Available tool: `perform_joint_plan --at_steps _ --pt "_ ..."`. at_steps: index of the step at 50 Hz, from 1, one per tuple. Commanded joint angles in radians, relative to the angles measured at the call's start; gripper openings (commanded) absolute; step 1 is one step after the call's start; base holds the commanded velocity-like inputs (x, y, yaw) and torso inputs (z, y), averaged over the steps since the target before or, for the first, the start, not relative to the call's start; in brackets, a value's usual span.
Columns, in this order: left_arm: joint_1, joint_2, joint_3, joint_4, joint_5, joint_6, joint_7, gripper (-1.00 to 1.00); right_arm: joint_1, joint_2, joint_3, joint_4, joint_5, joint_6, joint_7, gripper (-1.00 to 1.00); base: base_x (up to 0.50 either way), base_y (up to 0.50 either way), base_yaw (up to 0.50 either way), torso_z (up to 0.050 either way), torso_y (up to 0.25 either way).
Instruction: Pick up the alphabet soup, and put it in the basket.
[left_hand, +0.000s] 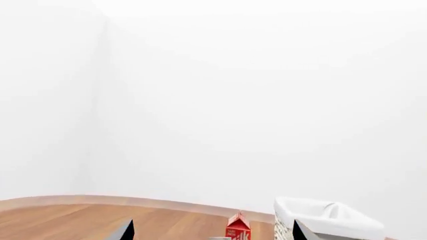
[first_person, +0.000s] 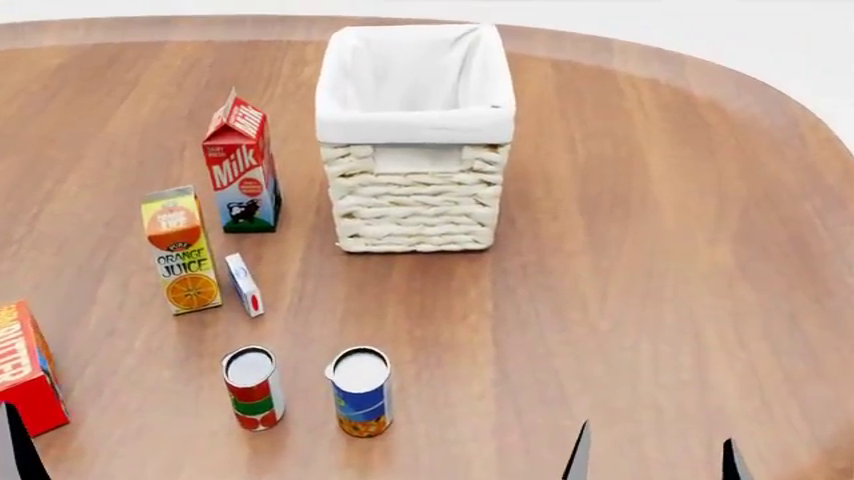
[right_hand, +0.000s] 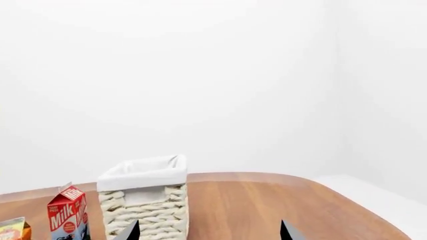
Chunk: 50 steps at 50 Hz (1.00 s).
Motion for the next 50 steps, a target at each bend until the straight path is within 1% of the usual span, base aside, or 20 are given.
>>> perform_joint_plan --at_steps 1,50 --pt "0.001 -0.005 0.005 0.002 0.0 0.001 -0.007 1.0 0.002 0.006 -0.01 0.001 0.0 0.005 0.002 1.0 0.14 0.0 0.0 0.0 0.0" --pt "0.005 -0.025 0.021 0.012 -0.001 0.013 -0.034 1.0 0.006 0.024 -0.024 0.005 0.022 -0.013 0.016 1.0 0.14 0.0 0.0 0.0 0.0"
